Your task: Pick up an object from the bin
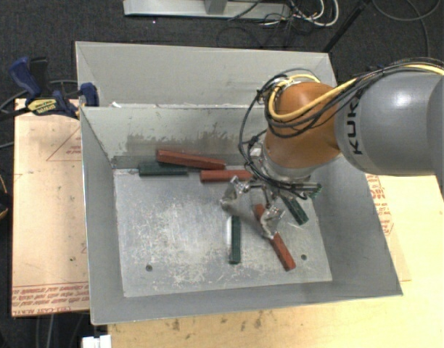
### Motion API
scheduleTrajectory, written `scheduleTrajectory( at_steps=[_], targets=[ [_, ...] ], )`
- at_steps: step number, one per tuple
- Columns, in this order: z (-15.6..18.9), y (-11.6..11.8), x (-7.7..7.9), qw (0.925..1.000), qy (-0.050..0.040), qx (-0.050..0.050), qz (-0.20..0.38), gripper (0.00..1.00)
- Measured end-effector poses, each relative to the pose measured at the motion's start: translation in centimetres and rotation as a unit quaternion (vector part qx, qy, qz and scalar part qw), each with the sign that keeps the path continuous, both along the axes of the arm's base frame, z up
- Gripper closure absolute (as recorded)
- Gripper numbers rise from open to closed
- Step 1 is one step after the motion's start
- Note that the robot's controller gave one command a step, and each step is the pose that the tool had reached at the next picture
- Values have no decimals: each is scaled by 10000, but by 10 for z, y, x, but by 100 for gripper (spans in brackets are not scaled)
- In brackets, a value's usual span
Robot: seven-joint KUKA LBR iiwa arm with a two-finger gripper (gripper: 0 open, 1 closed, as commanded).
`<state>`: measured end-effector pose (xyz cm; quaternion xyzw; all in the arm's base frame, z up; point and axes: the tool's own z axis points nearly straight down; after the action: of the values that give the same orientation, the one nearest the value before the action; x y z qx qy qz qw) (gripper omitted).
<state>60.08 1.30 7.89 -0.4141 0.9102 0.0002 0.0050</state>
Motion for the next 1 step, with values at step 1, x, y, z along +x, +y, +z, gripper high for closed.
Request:
scheduleTrajectory(
  at_steps=[1],
  targets=[
    [1,27,-24,9859,-93,-49,1668,100]
  ],
)
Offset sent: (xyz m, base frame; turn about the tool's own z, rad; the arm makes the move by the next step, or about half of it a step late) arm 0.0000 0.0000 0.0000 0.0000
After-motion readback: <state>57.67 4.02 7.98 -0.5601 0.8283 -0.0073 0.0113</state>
